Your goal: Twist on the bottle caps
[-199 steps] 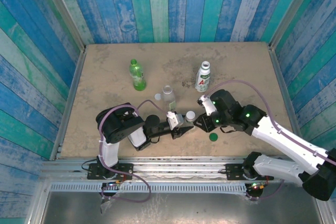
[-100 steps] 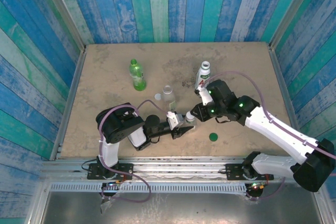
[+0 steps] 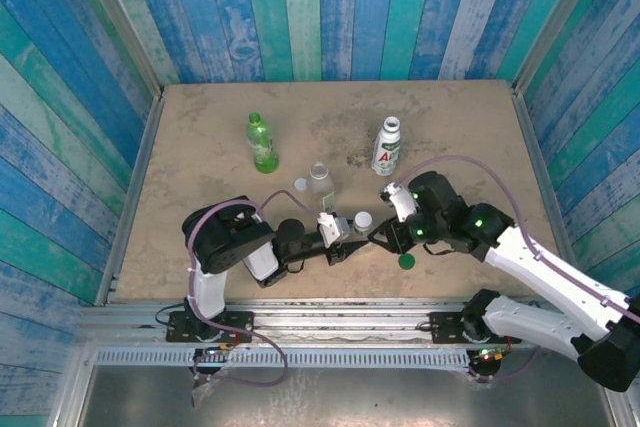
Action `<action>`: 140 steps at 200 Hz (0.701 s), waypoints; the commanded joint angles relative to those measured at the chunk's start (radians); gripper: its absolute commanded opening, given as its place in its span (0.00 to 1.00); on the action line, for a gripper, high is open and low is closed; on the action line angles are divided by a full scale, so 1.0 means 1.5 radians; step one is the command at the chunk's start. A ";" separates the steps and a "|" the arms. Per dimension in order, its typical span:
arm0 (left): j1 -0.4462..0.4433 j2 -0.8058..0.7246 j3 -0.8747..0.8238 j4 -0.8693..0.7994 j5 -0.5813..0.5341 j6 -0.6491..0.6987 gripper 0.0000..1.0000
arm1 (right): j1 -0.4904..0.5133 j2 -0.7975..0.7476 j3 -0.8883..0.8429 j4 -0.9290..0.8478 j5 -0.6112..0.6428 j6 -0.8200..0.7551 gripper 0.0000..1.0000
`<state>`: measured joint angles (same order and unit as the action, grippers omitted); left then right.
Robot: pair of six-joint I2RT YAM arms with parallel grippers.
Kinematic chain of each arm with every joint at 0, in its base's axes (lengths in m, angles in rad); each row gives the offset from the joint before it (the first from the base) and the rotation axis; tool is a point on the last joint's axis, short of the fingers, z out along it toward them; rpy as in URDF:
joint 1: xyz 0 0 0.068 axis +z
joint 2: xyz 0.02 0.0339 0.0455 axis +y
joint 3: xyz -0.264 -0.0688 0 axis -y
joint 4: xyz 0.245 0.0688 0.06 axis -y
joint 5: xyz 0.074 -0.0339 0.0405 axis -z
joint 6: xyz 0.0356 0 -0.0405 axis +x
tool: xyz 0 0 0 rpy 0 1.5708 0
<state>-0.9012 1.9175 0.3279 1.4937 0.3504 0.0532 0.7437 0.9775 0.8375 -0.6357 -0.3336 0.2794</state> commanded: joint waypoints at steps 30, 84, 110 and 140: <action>-0.001 -0.157 -0.028 -0.079 0.029 0.011 0.52 | 0.005 0.013 0.130 -0.111 0.019 -0.344 0.71; -0.001 -0.295 -0.013 -0.232 0.127 0.036 0.53 | 0.005 0.040 0.205 -0.135 -0.098 -0.611 0.73; -0.001 -0.331 -0.008 -0.273 0.136 0.045 0.53 | 0.005 0.086 0.245 -0.166 -0.136 -0.651 0.71; -0.001 -0.348 -0.010 -0.263 0.136 0.037 0.53 | 0.007 0.126 0.272 -0.181 -0.165 -0.664 0.65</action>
<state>-0.9012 1.4570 0.2966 1.1275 0.5278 0.1001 0.7471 1.1309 1.2114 -0.8455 -0.5087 -0.6403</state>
